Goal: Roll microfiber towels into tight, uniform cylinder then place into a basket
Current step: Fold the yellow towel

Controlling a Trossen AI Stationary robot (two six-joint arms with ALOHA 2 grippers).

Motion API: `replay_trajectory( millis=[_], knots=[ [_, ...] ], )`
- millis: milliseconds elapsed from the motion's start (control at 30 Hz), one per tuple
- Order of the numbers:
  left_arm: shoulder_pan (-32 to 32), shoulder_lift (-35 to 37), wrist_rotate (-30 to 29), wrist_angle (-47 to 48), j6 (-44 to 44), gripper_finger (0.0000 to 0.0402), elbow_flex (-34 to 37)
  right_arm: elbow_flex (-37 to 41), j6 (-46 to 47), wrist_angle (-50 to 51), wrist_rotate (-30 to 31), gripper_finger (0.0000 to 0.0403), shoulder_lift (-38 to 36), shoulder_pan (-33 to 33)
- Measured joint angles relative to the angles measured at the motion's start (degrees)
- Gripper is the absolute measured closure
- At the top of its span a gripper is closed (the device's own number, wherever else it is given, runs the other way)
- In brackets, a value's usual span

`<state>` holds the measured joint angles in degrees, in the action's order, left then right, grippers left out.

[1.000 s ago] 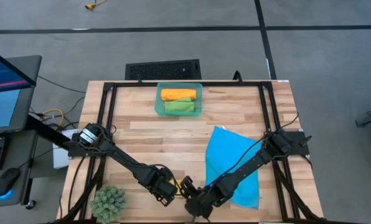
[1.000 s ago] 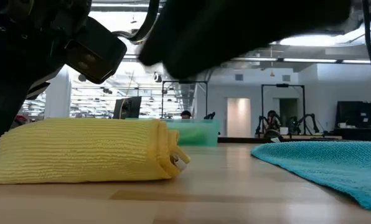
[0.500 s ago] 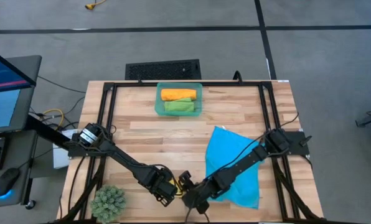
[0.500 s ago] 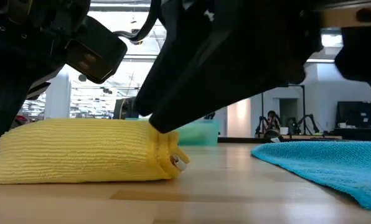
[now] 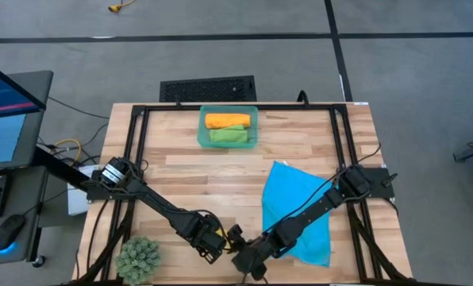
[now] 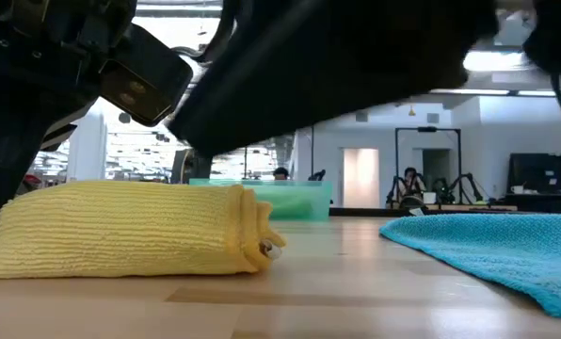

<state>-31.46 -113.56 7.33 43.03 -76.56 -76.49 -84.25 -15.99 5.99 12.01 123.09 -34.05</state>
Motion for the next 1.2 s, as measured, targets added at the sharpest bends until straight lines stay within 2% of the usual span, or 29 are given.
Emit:
replay_trajectory(
  millis=[233, 333, 633, 767, 900, 1133, 1200],
  knots=[
    [-0.03, 0.00, 0.35, 0.02, 0.00, 0.0391, -0.02, 0.04, 1.21, -1.92, 0.56, 0.0249, 4.35, 1.92],
    [-0.11, 0.00, 0.38, -0.11, -0.04, 0.0391, -0.02, 0.17, 5.55, 1.22, 3.91, 0.0249, 4.64, 3.01],
    [-0.21, -0.02, 1.36, -0.02, 0.28, 0.0391, -0.02, 0.13, 12.66, 2.92, 2.91, 0.0249, 5.01, 4.23],
    [-0.70, -0.02, -0.68, 0.07, 4.12, 0.0379, -0.02, 0.11, 14.62, 3.76, 2.88, 0.0253, 5.05, 4.40],
    [-1.42, -0.02, -1.55, -0.09, 7.44, 0.0349, -0.02, 0.09, 15.57, 5.32, 2.90, 0.0284, 5.07, 4.83],
    [-2.67, -0.02, -4.24, -0.21, 11.90, 0.0281, -0.09, 0.13, 16.37, 6.47, 3.00, 0.0385, 5.02, 5.81],
    [-2.88, -0.02, -4.74, -0.11, 12.69, 0.0265, -0.09, 0.15, 17.03, 6.49, 2.50, 0.0390, 5.05, 5.85]
  ],
)
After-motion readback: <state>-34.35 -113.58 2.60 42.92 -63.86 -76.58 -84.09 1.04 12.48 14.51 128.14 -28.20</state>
